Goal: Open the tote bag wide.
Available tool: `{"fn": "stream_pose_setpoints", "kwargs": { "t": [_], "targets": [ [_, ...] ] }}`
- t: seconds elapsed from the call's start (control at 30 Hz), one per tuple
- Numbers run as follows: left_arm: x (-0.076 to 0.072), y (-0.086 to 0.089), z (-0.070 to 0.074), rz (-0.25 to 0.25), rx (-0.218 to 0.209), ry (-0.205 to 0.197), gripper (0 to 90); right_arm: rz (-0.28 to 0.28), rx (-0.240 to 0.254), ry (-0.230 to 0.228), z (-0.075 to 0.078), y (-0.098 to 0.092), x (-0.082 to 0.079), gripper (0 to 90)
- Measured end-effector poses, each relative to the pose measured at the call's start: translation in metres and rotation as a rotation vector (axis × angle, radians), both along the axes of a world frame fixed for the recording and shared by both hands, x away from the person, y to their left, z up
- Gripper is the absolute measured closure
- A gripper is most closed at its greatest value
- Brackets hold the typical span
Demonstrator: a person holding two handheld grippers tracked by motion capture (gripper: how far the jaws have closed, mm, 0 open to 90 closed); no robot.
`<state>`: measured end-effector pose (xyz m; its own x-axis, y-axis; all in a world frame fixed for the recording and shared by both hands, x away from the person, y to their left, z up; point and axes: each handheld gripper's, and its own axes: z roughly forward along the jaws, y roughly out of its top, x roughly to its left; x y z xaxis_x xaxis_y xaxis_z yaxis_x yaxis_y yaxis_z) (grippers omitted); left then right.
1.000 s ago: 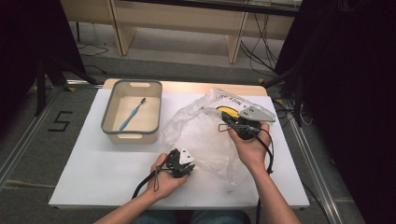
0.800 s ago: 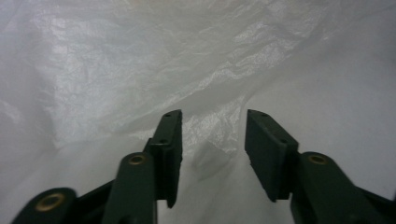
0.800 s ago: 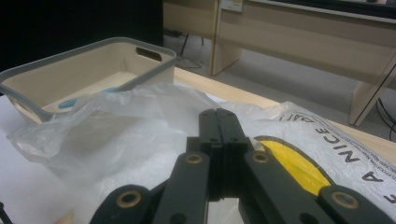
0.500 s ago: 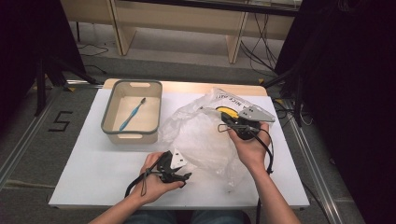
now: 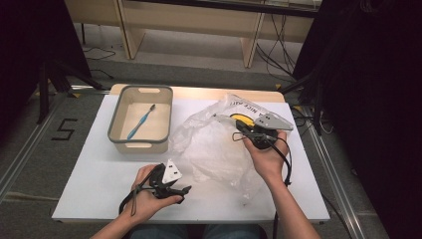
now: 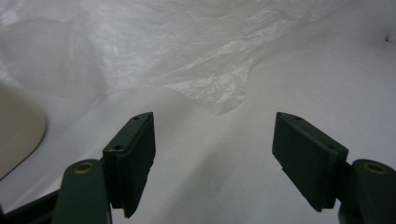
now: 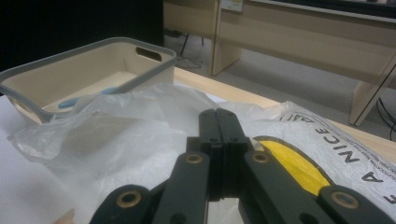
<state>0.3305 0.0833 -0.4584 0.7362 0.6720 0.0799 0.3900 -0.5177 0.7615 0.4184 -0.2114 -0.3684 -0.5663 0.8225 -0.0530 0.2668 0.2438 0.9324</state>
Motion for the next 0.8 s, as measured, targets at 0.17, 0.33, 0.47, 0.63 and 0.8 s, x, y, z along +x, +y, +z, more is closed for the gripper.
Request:
{"fn": "stream_pose_setpoints", "kwargs": {
  "t": [0.17,0.33,0.47,0.63,0.8],
  "targets": [
    [0.001,0.012,0.0,0.031,-0.007,-0.004,30.0,0.0,-0.001,-0.001,0.0,0.0,0.0,90.0],
    [-0.001,0.021,0.0,0.046,-0.012,-0.011,29.8,0.0,-0.001,0.005,-0.001,0.0,0.0,90.0],
    [-0.001,0.028,-0.001,0.059,-0.016,-0.015,29.8,-0.001,0.0,0.006,-0.001,0.0,0.0,90.0],
    [-0.002,0.035,-0.001,0.075,-0.014,-0.018,29.8,-0.003,-0.002,0.006,-0.001,-0.001,0.0,90.0],
    [-0.002,0.039,-0.002,0.089,-0.021,-0.014,29.8,-0.009,0.003,0.007,0.0,-0.001,0.0,90.0]
  ]
}}
